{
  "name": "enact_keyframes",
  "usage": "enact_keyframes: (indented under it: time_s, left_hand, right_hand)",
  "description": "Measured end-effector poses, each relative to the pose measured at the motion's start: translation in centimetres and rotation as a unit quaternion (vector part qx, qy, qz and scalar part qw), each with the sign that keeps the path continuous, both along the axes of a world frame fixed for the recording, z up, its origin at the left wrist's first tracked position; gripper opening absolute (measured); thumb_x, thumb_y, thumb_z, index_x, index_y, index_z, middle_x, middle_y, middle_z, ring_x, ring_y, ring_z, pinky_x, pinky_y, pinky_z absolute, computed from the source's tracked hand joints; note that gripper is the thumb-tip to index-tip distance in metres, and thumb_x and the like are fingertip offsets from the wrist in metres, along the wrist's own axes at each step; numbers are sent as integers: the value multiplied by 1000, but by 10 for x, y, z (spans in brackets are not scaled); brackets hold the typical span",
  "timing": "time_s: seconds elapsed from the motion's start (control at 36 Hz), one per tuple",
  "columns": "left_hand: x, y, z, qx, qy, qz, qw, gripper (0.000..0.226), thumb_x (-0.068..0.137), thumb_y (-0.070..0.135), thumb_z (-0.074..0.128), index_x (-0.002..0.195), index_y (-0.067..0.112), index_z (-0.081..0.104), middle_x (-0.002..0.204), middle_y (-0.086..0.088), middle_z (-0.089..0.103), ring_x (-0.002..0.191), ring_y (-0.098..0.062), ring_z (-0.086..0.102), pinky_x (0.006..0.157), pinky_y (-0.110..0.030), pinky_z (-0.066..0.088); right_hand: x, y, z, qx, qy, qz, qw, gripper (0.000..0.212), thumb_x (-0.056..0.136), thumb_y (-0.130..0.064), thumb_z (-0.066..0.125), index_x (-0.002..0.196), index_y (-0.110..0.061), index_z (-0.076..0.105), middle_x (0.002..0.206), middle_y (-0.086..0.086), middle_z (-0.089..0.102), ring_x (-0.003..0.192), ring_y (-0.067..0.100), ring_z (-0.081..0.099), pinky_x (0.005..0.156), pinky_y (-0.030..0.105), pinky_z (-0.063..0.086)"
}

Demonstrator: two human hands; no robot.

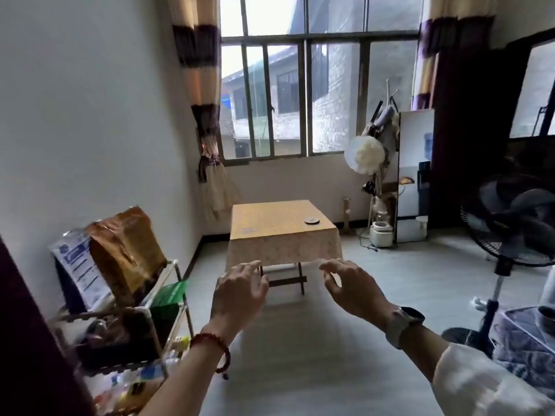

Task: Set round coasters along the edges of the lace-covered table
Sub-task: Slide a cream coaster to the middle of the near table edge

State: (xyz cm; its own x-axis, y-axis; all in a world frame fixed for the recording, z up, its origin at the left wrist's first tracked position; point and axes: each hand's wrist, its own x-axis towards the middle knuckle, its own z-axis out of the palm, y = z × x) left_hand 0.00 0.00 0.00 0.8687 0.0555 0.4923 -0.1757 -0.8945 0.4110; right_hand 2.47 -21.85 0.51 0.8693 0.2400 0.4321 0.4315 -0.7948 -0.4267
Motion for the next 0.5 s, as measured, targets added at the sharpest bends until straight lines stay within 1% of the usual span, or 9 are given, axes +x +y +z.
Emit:
enact_keyframes:
  time_s: [0.06,0.14,0.19,0.25,0.31,0.44,0.47,0.5]
  left_hand:
    - [30,-9,-15,-17,4,0,1000,38,87,31,52,121,15,55,122,-9,61,111,-23,55,95,-35,41]
    - [87,-20,-30,-15,34,2,999,38,87,31,52,120,13,55,121,-10,61,111,-24,55,95,-37,42]
    - [148,-33,-36,-17,43,-2,999,38,87,30,52,120,13,55,121,-10,61,110,-24,56,95,-38,44]
    - [180,-37,-27,-13,39,-9,999,38,87,30,51,121,13,54,121,-9,61,109,-24,57,93,-40,46]
    - [233,-47,-18,-12,44,-14,999,38,88,31,50,121,13,54,120,-9,61,107,-25,58,91,-40,47]
    - [344,-60,-2,-24,36,-25,999,36,88,31,51,119,13,55,119,-8,62,106,-23,58,91,-42,48]
    - [361,-56,-2,-28,35,-20,999,35,87,30,51,118,13,56,119,-8,63,106,-23,58,91,-42,48]
    - [378,-50,-3,-31,37,-10,999,35,87,30,52,117,14,57,118,-7,63,106,-23,58,91,-42,48]
  right_hand:
    - [31,-9,-15,-8,15,1,1000,24,88,-19,48,107,-15,61,112,5,65,101,20,58,82,32,49]
    - [91,-25,-29,-22,47,-1,999,24,89,-20,47,107,-15,62,112,6,65,98,21,60,84,35,51]
    - [151,-40,-37,-14,59,-2,998,25,89,-20,47,107,-15,62,111,7,65,96,23,61,83,39,51]
    - [181,-49,-36,-8,56,-2,998,24,89,-20,47,107,-15,62,110,8,66,94,22,61,82,37,51]
    - [231,-60,-35,-4,65,4,998,24,89,-20,47,108,-15,61,110,7,66,92,21,62,80,33,51]
    - [356,-66,-22,5,73,5,997,24,89,-20,48,109,-14,61,107,9,68,80,13,57,67,19,43]
    - [378,-61,-21,8,74,10,997,24,89,-19,48,109,-14,60,107,9,68,79,12,57,65,17,42]
    - [399,-56,-20,11,80,17,997,24,89,-19,48,110,-14,60,108,9,68,81,14,58,67,18,44]
